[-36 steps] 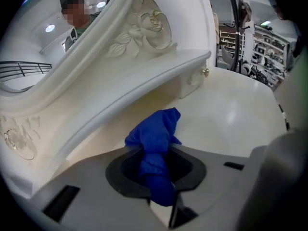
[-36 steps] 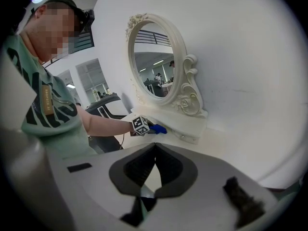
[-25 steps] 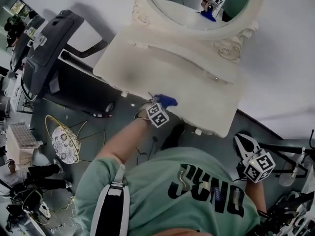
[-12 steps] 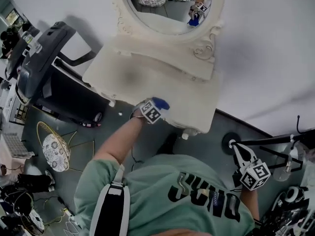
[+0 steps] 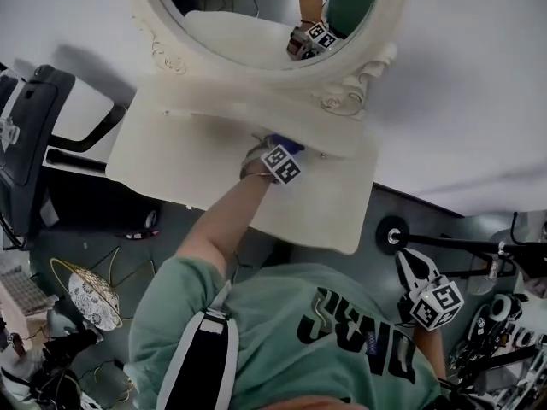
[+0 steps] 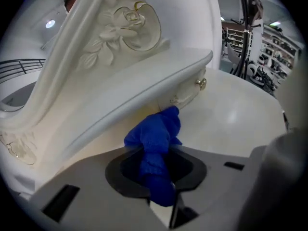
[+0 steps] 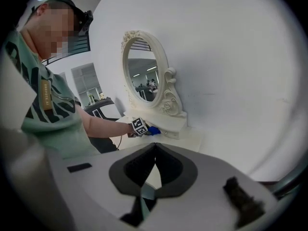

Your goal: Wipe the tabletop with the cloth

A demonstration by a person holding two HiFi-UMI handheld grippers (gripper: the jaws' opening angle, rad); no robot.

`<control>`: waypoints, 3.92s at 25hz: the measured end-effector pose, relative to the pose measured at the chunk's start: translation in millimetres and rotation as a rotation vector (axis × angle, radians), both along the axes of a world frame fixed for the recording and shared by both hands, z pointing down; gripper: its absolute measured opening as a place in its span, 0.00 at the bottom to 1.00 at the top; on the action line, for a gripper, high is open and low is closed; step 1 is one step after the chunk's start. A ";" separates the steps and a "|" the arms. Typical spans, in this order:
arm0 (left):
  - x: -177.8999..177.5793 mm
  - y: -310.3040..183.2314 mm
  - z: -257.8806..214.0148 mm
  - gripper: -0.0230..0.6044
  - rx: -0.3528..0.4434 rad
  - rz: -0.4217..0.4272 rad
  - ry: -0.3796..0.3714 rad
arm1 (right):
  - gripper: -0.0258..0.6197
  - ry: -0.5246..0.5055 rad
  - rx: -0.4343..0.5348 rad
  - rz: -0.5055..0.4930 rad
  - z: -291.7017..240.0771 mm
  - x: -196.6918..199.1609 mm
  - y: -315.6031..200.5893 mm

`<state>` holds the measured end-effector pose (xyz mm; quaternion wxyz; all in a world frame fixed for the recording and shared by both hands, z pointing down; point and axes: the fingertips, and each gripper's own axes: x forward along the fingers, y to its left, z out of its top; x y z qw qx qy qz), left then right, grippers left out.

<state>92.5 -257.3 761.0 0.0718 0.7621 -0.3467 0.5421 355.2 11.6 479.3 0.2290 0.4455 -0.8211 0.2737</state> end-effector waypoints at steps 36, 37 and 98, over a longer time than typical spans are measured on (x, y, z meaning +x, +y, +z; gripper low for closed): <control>44.7 153.7 -57.9 0.19 0.073 0.064 0.007 | 0.06 -0.077 0.140 0.116 -26.1 84.9 179.7; 50.2 123.0 -55.5 0.19 0.084 0.072 -0.001 | 0.06 -0.069 0.130 0.126 -24.5 83.9 162.0; 136.7 58.1 -1.7 0.19 -0.020 0.154 0.013 | 0.06 -0.100 0.005 -0.018 0.7 90.9 -22.6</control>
